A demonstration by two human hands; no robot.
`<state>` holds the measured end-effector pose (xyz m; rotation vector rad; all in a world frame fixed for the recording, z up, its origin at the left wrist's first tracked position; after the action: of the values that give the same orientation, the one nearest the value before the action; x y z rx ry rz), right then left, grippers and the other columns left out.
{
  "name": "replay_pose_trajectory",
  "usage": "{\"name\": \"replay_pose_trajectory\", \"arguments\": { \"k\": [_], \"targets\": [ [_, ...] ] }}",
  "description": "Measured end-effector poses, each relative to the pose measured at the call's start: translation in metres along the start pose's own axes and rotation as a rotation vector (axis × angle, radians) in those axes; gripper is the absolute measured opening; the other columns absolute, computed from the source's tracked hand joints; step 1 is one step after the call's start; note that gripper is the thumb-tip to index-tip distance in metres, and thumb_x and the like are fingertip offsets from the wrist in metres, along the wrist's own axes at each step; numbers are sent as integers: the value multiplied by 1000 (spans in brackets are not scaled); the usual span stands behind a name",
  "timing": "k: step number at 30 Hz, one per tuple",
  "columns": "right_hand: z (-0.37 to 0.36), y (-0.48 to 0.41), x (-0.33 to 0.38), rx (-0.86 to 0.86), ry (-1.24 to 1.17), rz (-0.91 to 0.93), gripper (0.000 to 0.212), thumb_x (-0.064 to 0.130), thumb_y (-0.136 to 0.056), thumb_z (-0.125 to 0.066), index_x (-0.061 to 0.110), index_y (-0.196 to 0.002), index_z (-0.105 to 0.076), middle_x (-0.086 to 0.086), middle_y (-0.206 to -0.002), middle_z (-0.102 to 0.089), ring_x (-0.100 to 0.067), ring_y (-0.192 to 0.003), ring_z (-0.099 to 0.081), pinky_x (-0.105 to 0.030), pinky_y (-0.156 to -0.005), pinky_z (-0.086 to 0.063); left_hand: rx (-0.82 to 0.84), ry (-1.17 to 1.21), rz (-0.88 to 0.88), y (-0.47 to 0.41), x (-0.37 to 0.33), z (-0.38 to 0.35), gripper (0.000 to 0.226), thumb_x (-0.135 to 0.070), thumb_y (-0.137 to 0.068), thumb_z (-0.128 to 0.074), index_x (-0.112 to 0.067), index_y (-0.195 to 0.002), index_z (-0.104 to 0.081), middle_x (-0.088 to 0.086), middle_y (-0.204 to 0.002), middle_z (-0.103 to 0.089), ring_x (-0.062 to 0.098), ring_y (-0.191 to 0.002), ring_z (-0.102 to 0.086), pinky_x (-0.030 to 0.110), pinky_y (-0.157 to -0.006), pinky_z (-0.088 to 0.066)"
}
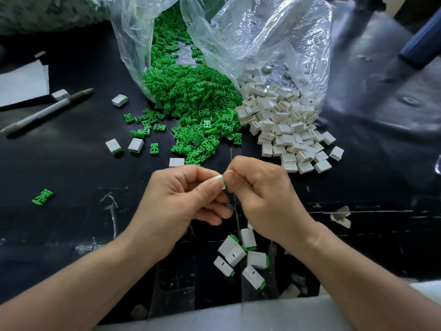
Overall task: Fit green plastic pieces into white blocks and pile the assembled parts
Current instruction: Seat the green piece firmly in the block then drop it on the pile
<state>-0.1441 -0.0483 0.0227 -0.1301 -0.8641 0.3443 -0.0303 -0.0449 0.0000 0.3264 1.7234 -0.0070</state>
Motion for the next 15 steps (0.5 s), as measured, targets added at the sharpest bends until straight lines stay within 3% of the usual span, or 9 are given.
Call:
{"name": "replay_pose_trajectory", "arguments": {
  "k": [8, 12, 15],
  "targets": [
    [-5, 5, 0, -100, -57, -9, 29, 19, -88, -44, 6, -63, -45, 4, -57, -40, -15, -55, -39, -29, -51, -34, -31, 40, -15, 2, 0, -1, 11, -18, -66, -62, -10, -65, -70, 12, -57, -66, 18, -46, -65, 17, -39, -48],
    [-3, -2, -10, 56, -137, -98, 33, 33, -87, -43, 10, -64, -47, 3, -57, -46, -11, -55, -44, -31, -54, -38, 52, -41, -3, -3, -4, 1, 17, -28, -63, -64, -14, -67, -72, 10, -63, -69, 18, -52, -67, 19, -43, -49],
    [3, -5, -21, 116, -424, -257, 50, 57, -85, -42, 14, -63, -55, 5, -55, -54, -10, -53, -50, -24, -52, -42, 32, -86, -58, -2, -7, 3, 24, -35, -59, -66, -20, -75, -74, 2, -70, -72, 12, -60, -67, 18, -46, -49]
  ]
}}
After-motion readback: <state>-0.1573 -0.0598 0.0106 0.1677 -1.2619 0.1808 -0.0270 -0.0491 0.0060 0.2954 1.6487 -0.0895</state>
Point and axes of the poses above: each hand's wrist, its own y-axis away from the middle knuckle, its own z-axis out of the back of the hand, x = y × z, the point moved 6 cm from there along -y, towards the middle knuckle
